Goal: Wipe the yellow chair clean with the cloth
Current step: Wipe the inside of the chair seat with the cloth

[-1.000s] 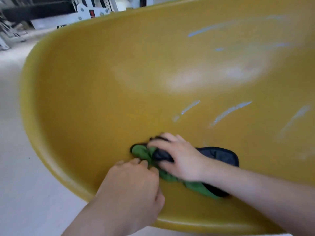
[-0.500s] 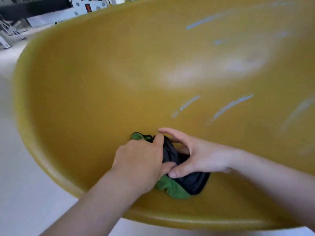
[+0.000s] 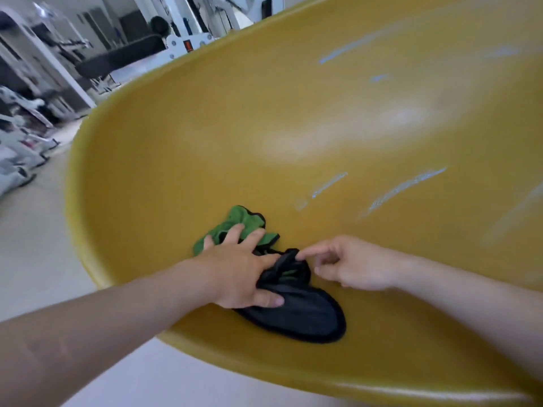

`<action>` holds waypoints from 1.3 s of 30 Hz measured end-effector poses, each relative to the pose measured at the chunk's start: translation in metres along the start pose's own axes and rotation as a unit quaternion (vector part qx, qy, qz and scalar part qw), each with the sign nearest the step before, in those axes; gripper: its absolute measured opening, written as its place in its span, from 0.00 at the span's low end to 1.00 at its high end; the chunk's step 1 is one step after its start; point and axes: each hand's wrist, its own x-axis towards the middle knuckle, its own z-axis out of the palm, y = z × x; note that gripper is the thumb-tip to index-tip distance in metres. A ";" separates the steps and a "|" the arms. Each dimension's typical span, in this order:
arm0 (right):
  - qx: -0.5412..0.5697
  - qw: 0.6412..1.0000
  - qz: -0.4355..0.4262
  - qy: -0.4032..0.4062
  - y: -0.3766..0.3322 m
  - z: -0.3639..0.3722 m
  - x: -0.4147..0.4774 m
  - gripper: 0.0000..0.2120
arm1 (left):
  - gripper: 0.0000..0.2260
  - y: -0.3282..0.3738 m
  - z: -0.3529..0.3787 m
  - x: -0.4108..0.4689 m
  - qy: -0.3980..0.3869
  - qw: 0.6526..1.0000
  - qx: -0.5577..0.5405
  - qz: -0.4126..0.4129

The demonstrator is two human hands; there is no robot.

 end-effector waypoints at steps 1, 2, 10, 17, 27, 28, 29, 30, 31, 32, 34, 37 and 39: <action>-0.071 0.997 -0.002 0.022 0.003 0.005 0.000 0.21 | 0.30 0.003 0.004 0.001 0.023 0.999 0.024 -0.006; -0.149 0.988 -0.006 0.036 0.004 0.012 0.000 0.23 | 0.26 0.003 0.006 0.003 0.054 0.998 0.039 -0.010; -0.418 0.902 -0.059 0.089 -0.013 0.041 -0.002 0.21 | 0.25 -0.082 -0.064 0.094 0.203 0.954 0.074 -0.206; -0.291 0.934 -0.037 0.205 -0.004 0.054 0.028 0.19 | 0.24 -0.069 -0.039 0.078 0.175 0.968 0.176 0.045; -0.306 0.902 -0.035 0.302 -0.021 0.053 0.070 0.16 | 0.24 -0.079 -0.047 0.134 0.234 0.948 0.174 0.129; -0.295 0.900 -0.036 0.318 -0.020 0.054 0.072 0.13 | 0.24 -0.085 -0.053 0.135 0.225 0.938 0.212 0.157; -0.292 0.902 -0.031 0.317 -0.018 0.057 0.072 0.11 | 0.24 -0.103 -0.070 0.139 0.235 0.922 0.262 0.158; -0.290 0.905 -0.024 0.310 -0.016 0.060 0.070 0.11 | 0.24 -0.124 -0.092 0.144 0.269 0.903 0.309 0.130; -0.289 0.904 -0.025 0.315 -0.012 0.062 0.069 0.11 | 0.24 -0.147 -0.117 0.148 0.314 0.885 0.332 0.087; -0.283 0.902 -0.024 0.325 -0.008 0.063 0.070 0.12 | 0.26 -0.168 -0.141 0.151 0.361 0.870 0.334 0.045; -0.280 0.898 -0.020 0.340 -0.007 0.062 0.077 0.14 | 0.29 -0.189 -0.180 0.164 0.441 0.840 0.315 0.001; -0.282 0.894 -0.025 0.347 -0.007 0.061 0.084 0.16 | 0.30 -0.170 -0.199 0.185 0.540 0.821 0.180 -0.037; -0.276 0.898 -0.016 0.341 -0.006 0.061 0.085 0.17 | 0.27 -0.151 -0.183 0.191 0.543 0.832 0.114 -0.006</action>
